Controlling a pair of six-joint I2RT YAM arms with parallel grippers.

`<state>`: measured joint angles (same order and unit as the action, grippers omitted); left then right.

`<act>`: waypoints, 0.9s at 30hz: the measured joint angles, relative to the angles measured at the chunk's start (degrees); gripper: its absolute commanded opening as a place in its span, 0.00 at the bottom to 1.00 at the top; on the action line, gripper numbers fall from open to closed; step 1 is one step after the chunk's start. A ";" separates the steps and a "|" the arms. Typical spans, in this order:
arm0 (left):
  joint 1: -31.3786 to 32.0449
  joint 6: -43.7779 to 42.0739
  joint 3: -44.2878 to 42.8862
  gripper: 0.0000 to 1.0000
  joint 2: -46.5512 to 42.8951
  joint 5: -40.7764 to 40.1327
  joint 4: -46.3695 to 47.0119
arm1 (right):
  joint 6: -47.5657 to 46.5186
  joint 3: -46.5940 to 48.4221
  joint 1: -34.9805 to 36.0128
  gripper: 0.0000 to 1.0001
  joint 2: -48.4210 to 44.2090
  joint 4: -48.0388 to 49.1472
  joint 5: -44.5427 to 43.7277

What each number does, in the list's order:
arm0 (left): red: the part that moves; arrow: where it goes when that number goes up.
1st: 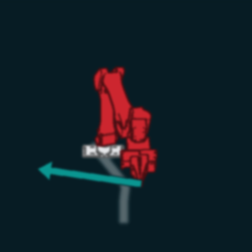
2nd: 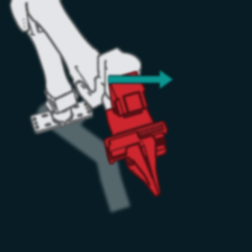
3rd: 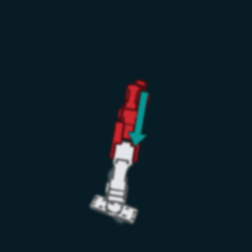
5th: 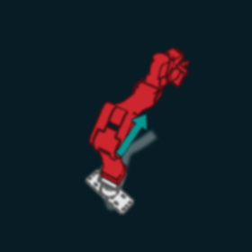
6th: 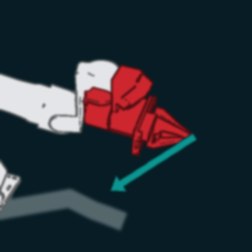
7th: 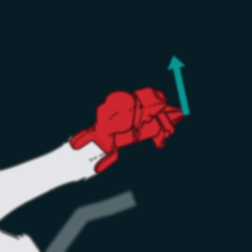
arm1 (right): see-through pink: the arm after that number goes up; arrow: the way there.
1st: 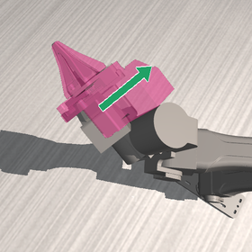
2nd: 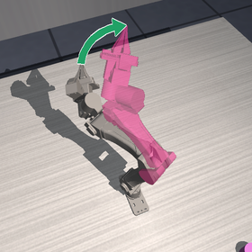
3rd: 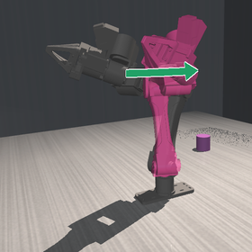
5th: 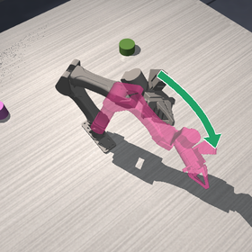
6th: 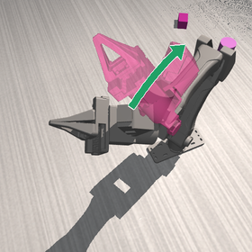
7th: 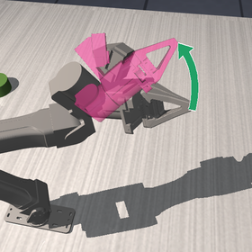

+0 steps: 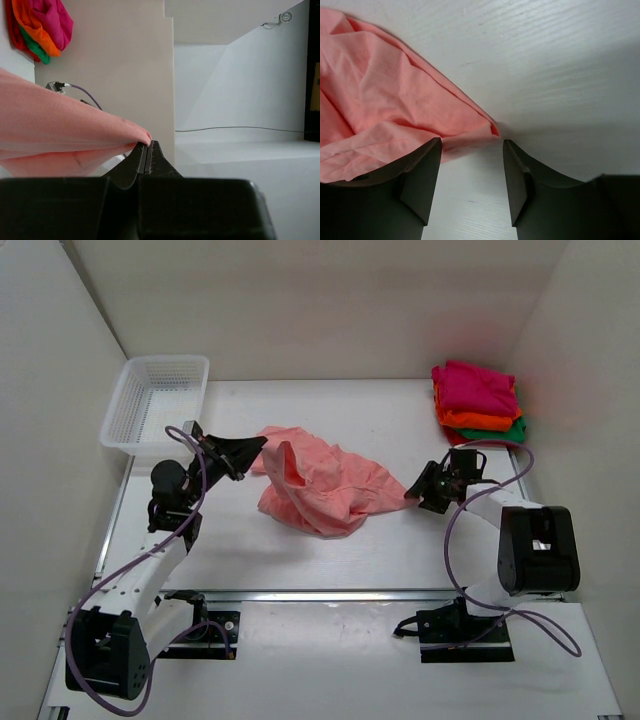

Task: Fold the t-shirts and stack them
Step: Flatten out the tshirt

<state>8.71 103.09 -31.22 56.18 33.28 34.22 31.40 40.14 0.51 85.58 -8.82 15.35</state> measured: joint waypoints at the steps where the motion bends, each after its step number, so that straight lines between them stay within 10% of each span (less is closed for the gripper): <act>1: -0.02 0.02 0.13 0.00 0.00 0.00 0.09 | 0.31 0.24 -0.24 0.48 0.52 0.52 0.72; 3: -0.11 0.17 0.50 0.00 0.02 0.00 0.48 | 1.07 0.70 -0.76 0.47 1.77 1.55 2.19; 7: -0.37 0.39 0.87 0.00 0.04 0.00 0.66 | 1.86 0.92 -1.36 0.00 3.39 2.82 3.69; 14: -4.87 -0.28 -3.08 0.00 5.16 5.75 1.27 | -1.25 5.29 -1.77 0.00 2.32 -3.10 4.68; 21: -17.90 -2.95 -44.85 0.00 27.71 18.21 -3.65 | -10.47 42.99 -3.61 0.00 -7.69 -15.61 4.63; 27: -22.14 -9.68 -67.95 0.00 25.16 21.81 -12.00 | -14.25 61.40 -9.53 0.00 -23.52 -18.14 6.36</act>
<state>-13.43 93.41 -99.18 81.34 55.09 22.22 17.15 101.54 -9.02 62.06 -26.96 21.71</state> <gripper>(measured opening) 0.022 0.019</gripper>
